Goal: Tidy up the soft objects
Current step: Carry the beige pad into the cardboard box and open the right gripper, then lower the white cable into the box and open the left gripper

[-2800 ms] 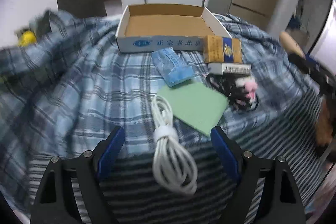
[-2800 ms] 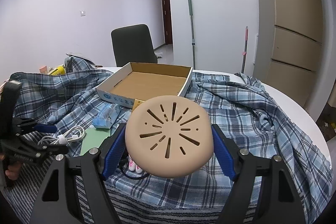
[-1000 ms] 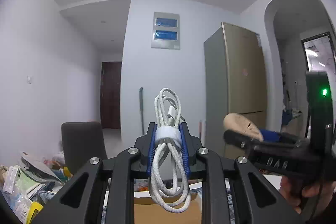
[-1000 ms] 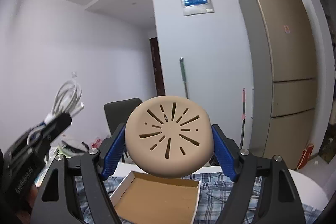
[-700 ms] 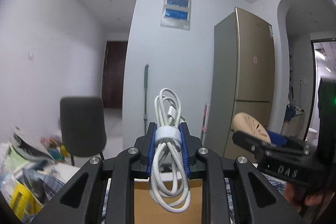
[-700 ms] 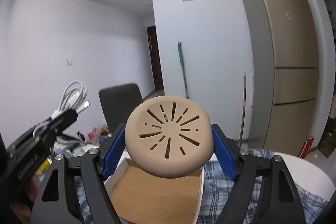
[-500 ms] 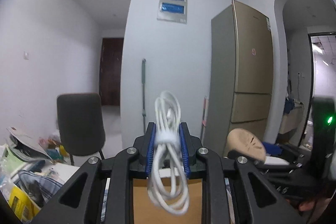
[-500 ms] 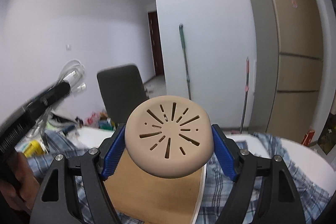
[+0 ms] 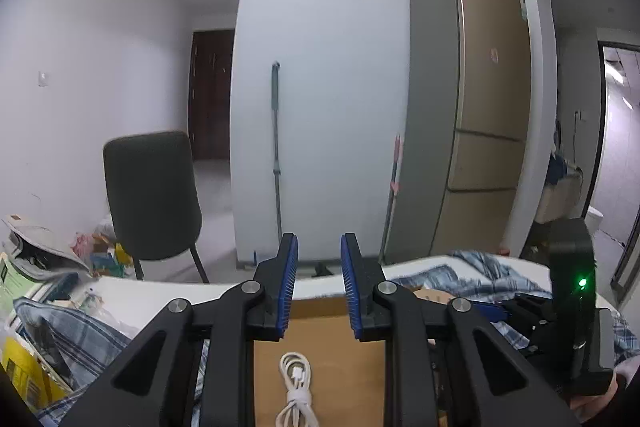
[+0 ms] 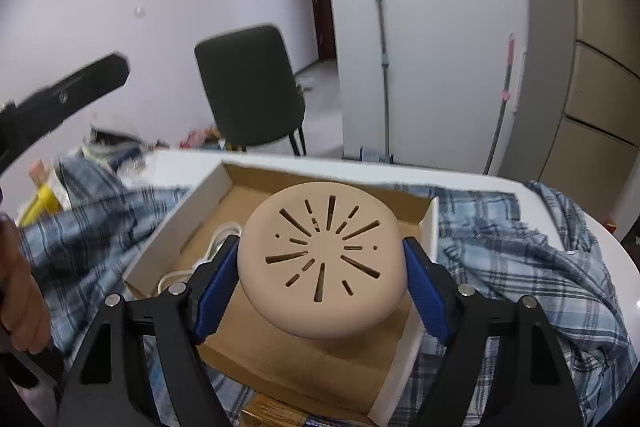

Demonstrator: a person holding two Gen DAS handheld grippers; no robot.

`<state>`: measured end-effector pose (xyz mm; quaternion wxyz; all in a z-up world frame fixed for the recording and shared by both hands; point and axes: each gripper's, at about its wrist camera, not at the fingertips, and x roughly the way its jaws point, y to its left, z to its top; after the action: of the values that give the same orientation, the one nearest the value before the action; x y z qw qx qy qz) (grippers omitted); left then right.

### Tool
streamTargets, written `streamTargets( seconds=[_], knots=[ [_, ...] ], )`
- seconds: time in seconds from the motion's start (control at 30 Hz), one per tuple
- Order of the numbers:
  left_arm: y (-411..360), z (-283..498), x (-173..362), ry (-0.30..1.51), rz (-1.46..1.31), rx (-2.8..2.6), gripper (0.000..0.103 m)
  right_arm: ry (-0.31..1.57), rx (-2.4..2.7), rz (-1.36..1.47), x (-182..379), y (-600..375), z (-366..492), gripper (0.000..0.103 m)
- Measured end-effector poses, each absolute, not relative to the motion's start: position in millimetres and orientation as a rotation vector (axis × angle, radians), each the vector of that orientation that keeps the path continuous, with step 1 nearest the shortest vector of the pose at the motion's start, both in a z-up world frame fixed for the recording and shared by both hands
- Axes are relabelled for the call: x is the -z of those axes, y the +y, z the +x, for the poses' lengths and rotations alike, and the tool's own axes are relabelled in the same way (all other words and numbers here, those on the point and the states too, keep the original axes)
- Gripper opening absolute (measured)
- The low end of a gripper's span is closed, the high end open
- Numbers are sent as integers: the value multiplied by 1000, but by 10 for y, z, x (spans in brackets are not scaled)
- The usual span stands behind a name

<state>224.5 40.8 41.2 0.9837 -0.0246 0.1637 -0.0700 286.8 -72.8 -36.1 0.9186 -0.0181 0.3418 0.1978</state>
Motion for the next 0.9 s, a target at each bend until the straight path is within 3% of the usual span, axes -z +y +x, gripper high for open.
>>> streamTargets(
  seconds=[0.07,0.1,0.13,0.33,0.6,0.9],
  knots=[
    [394,2275,-331,360,-53,145,73,737,-406,-51,451,-700,2902,80],
    [395,2279,-298,353,-54,130,99,753,-407,-57,483,-689,2919,81],
    [401,2262,-269,328,-58,105,102,772,-406,-67,518,-678,2939,82],
    [393,2301,-243,342,-66,109,102,733,-386,-81,483,-696,2908,96],
    [297,2114,-422,306,-61,105,102,649,-334,-24,-14,-878,2758,96],
    [145,1365,-912,191,-37,99,102,534,-305,-49,-490,-1118,2117,96]
  ],
)
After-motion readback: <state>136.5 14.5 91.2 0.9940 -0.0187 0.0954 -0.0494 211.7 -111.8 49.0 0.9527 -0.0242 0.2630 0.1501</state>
